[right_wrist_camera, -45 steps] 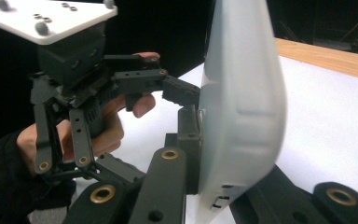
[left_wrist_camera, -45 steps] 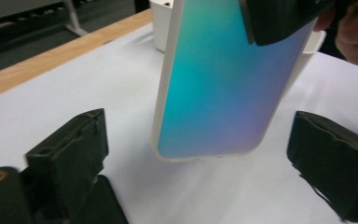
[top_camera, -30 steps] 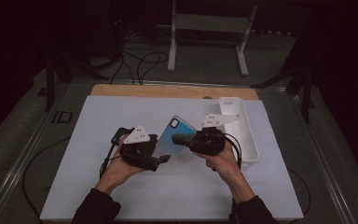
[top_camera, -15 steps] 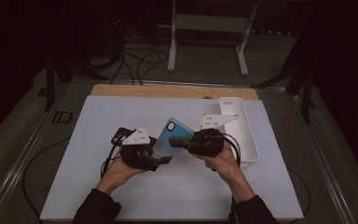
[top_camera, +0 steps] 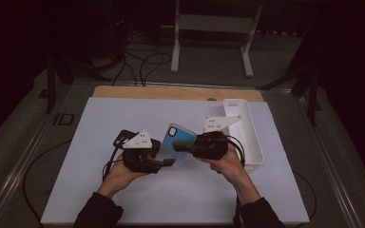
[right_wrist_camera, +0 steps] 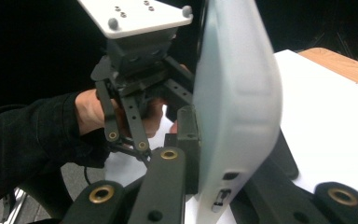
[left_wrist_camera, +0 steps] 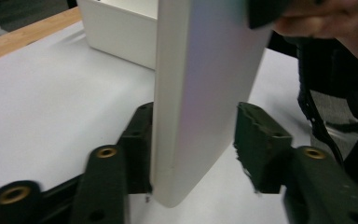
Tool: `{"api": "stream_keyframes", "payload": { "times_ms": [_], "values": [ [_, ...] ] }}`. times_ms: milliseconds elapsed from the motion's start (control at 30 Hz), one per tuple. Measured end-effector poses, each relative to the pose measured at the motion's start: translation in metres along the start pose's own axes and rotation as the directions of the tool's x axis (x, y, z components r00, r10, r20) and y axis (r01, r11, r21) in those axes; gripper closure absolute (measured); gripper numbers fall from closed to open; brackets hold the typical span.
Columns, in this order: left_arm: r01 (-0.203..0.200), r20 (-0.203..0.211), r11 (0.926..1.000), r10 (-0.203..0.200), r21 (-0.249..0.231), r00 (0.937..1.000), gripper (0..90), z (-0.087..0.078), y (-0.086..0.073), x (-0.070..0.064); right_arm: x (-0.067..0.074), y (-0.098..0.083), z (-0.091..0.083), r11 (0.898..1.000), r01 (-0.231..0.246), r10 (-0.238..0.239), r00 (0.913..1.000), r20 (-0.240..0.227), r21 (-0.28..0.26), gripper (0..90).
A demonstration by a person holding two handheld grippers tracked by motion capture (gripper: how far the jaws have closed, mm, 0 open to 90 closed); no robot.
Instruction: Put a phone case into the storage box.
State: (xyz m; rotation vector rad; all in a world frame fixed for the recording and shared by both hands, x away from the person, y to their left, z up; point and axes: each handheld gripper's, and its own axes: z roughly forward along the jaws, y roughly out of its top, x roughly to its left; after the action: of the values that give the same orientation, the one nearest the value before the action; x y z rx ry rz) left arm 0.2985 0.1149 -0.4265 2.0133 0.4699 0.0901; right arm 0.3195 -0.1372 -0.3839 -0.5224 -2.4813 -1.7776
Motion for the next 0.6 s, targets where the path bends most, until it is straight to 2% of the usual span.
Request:
{"api": "stream_keyframes", "payload": {
  "times_ms": [100, 167, 300, 567, 600],
  "values": [
    [-0.002, 0.007, 1.0000, 0.002, 0.004, 1.0000, 60.1, 0.0006, -0.0014, -0.0008, -0.0019, -0.0007, -0.0012, 1.000, -0.004, 0.004, 1.0000, -0.007, 0.003, 83.3],
    [0.002, 0.003, 1.0000, -0.002, 0.010, 1.0000, 63.4, 0.0026, -0.0030, -0.0017, -0.0026, -0.0007, -0.0010, 1.000, 0.009, -0.009, 1.0000, 0.002, 0.015, 79.7],
    [0.017, 0.018, 0.9999, -0.017, -0.002, 0.9997, 68.7, 0.0053, -0.0072, -0.0025, -0.0035, -0.0005, -0.0004, 0.999, 0.023, -0.024, 0.9994, 0.024, 0.035, 71.9],
    [0.025, 0.023, 0.9994, -0.024, -0.024, 0.9994, 80.8, 0.0087, -0.0094, -0.0061, -0.0022, -0.0004, 0.0027, 0.998, 0.045, -0.049, 0.9949, 0.088, 0.051, 46.2],
    [0.026, 0.007, 0.9992, -0.026, -0.030, 0.9996, 80.9, 0.0084, -0.0092, -0.0070, -0.0011, -0.0001, 0.0035, 0.997, 0.048, -0.054, 0.9931, 0.104, 0.058, 44.0]
  ]
}}
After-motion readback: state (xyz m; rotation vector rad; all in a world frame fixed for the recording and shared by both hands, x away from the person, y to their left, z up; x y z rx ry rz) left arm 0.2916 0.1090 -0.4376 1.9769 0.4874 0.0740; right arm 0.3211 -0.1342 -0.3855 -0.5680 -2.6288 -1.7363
